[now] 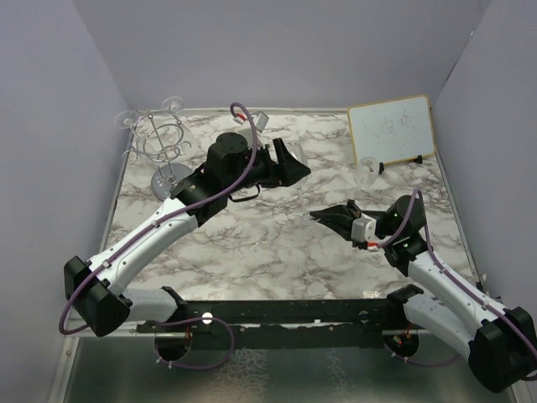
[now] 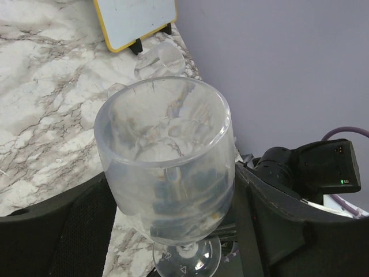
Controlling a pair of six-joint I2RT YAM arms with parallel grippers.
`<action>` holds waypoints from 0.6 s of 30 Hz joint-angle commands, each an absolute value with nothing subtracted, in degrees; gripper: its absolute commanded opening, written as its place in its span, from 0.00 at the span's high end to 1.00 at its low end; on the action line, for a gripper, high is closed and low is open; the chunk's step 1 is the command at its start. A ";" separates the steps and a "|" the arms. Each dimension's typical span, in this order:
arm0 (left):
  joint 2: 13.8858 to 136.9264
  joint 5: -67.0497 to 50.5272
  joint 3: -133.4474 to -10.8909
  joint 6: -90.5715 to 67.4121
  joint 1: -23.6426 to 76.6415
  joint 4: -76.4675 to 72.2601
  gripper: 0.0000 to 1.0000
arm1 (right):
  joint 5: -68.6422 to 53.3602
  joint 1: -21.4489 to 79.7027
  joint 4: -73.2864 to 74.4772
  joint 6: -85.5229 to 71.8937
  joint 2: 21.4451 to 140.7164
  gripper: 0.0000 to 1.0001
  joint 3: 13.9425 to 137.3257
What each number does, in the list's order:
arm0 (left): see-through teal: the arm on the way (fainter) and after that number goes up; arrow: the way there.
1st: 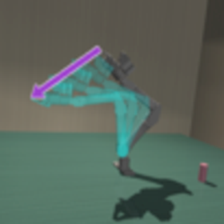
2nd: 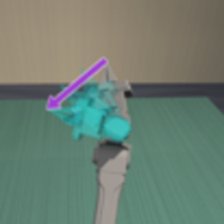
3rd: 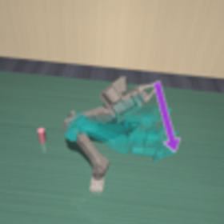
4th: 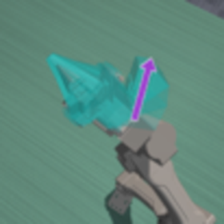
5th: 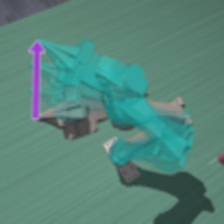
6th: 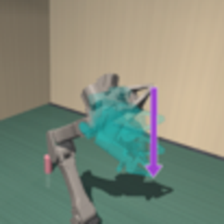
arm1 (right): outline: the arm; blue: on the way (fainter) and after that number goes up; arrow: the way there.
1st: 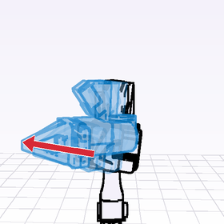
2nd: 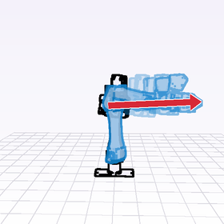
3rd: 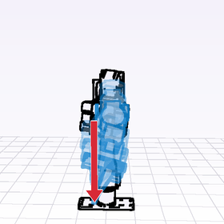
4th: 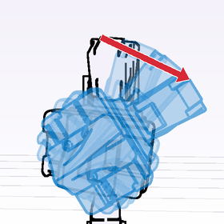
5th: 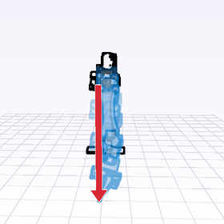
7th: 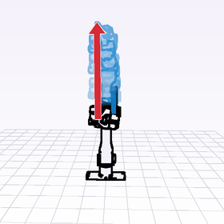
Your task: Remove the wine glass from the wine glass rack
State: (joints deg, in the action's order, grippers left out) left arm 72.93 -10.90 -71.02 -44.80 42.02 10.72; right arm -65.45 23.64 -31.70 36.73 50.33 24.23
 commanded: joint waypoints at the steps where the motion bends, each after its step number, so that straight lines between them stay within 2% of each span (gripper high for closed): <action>1: 73.14 -8.53 -72.43 -43.15 41.92 8.20 0.39 | -66.39 23.99 -35.25 37.53 49.24 0.97 24.80; 4: 72.87 -8.53 -71.93 -43.24 41.92 7.41 0.45 | -65.65 23.99 -35.16 37.45 48.84 0.92 24.65; 8: 72.32 -7.99 -71.37 -42.65 41.92 7.08 0.46 | -64.74 23.99 -35.31 36.14 48.62 0.82 24.70; 11: 71.41 -6.46 -70.88 -41.14 41.93 6.71 0.46 | -62.91 23.99 -35.77 33.30 48.17 0.65 24.84; 12: 71.09 -5.46 -70.67 -40.58 41.92 6.65 0.46 | -61.83 23.99 -35.71 32.04 47.74 0.54 25.08; 14: 69.96 -3.67 -69.95 -39.28 41.95 5.84 0.46 | -59.77 23.99 -34.16 29.90 46.58 0.13 25.75; 15: 69.50 -2.96 -69.57 -38.26 41.93 5.11 0.46 | -58.79 23.99 -32.83 29.13 45.83 0.07 26.37; 18: 68.72 -1.06 -68.88 -34.11 41.92 3.14 0.45 | -54.39 23.99 -28.16 24.39 43.53 0.05 29.09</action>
